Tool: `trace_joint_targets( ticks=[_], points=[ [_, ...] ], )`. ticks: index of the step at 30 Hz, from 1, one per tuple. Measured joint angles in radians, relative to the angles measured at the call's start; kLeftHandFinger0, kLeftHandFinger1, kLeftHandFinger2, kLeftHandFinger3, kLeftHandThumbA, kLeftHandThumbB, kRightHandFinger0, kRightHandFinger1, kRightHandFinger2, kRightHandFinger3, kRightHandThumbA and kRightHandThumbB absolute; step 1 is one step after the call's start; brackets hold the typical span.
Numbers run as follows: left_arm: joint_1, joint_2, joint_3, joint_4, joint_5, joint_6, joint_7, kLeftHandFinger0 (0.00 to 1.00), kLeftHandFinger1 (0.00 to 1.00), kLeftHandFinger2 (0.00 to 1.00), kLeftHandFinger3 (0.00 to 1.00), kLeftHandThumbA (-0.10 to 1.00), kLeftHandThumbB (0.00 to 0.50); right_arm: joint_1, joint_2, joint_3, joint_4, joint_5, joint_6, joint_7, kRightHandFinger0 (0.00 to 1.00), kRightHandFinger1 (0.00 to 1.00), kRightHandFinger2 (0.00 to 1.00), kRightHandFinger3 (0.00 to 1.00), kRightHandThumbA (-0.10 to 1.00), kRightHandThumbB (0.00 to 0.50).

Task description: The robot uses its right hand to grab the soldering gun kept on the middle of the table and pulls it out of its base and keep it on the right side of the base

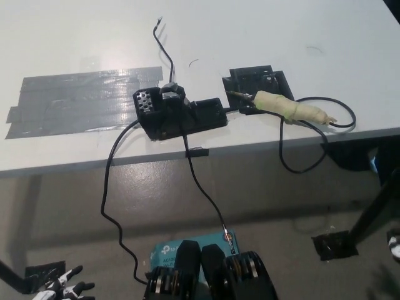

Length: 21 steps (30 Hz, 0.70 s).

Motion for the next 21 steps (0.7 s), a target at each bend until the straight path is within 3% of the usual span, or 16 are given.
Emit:
trace_joint_targets(
  ticks=[4,5,8,16,17,20,21],
  points=[
    [-0.001,0.001,0.016,0.0,-0.003,-0.009,0.0,0.69,0.73,0.8,0.97,0.65,0.363,-0.016,0.0,-0.002,0.06,0.042,-0.057,-0.061,0.56,0.6,0.72,1.0,0.42,0.213],
    [-0.001,0.001,0.02,0.0,-0.004,-0.01,0.0,0.69,0.73,0.8,0.97,0.64,0.373,-0.018,0.0,-0.001,0.068,0.052,-0.069,-0.073,0.53,0.56,0.7,1.0,0.43,0.235],
    [-0.002,0.001,0.03,0.002,-0.005,-0.012,0.0,0.63,0.72,0.79,0.93,0.63,0.397,-0.021,-0.002,0.011,0.082,0.076,-0.101,-0.103,0.49,0.51,0.63,1.0,0.4,0.224],
    [-0.002,0.001,0.045,0.004,-0.005,-0.014,0.0,0.66,0.72,0.82,0.97,0.64,0.382,-0.021,-0.03,0.085,0.095,0.111,-0.187,-0.142,0.43,0.48,0.61,1.0,0.36,0.214],
    [-0.002,0.001,0.046,0.004,-0.005,-0.014,0.0,0.63,0.7,0.78,0.96,0.66,0.355,-0.021,-0.037,0.093,0.096,0.114,-0.195,-0.145,0.4,0.44,0.58,1.0,0.32,0.211],
    [-0.002,-0.005,0.051,0.004,-0.005,-0.017,0.001,0.58,0.66,0.72,0.92,0.65,0.349,-0.021,-0.054,0.109,0.102,0.12,-0.205,-0.157,0.41,0.44,0.57,1.0,0.31,0.2],
    [-0.002,-0.008,0.054,0.004,-0.005,-0.017,0.001,0.55,0.62,0.68,0.89,0.65,0.312,-0.021,-0.059,0.114,0.103,0.122,-0.208,-0.16,0.41,0.44,0.56,1.0,0.31,0.205]
  ],
)
